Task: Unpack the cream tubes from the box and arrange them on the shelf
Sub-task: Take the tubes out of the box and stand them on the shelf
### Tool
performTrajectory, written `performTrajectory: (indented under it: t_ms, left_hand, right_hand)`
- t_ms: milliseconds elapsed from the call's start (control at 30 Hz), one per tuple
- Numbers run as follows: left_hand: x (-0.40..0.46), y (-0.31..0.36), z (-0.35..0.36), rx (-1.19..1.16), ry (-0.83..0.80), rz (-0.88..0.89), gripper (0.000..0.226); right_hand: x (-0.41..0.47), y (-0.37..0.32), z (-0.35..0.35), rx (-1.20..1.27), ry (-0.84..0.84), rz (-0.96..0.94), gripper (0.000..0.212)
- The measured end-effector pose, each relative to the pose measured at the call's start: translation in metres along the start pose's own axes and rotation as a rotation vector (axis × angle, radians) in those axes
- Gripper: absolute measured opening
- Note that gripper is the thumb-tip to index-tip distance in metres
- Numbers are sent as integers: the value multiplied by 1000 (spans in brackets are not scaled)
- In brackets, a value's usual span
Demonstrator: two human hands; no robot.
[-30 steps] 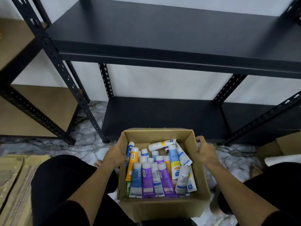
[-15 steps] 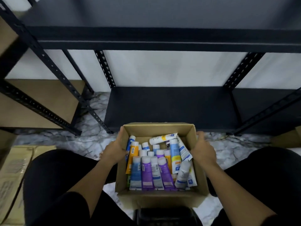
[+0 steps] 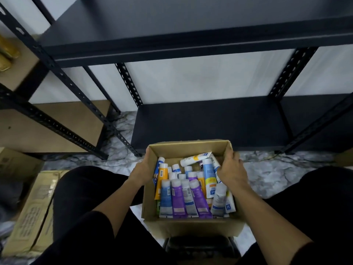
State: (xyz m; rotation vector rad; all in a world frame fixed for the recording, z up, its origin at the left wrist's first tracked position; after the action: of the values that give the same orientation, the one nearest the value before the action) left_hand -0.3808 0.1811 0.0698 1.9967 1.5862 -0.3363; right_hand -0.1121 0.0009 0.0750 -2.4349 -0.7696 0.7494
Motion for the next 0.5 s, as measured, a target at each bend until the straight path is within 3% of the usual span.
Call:
performTrajectory:
  t_ms: [133,233,333,400,500]
  left_hand:
    - [0,10,-1,-21,-56,240,93]
    - [0,20,-1,-28,-41,300,102]
    - [3,24,7,10,-22,210,95]
    - [0,33,10,94,96,162,85]
    - [0,59,15,309,275,230,79]
  right_hand:
    - [-1,4,-4,-31,21,1,80]
    - [-3,7,-4,-177,92,-33,82]
    - [-4,2,1,-370,97,-141,77]
    - [-4,-4,10,-420,39,-220,75]
    - [-5,-6,22,-355,-110,-275,69]
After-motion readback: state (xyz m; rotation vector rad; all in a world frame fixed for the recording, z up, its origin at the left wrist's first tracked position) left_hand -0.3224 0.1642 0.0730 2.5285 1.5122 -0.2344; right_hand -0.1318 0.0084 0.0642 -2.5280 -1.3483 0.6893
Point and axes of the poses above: each hand's wrist, its own x-axis towards the middle knuckle, its own z-axis out of the palm, y = z × x, the point moved 4 cm from there along x, towards the middle knuckle, and after that the axes turned 11 degrees about x, right-handed, at the moved point
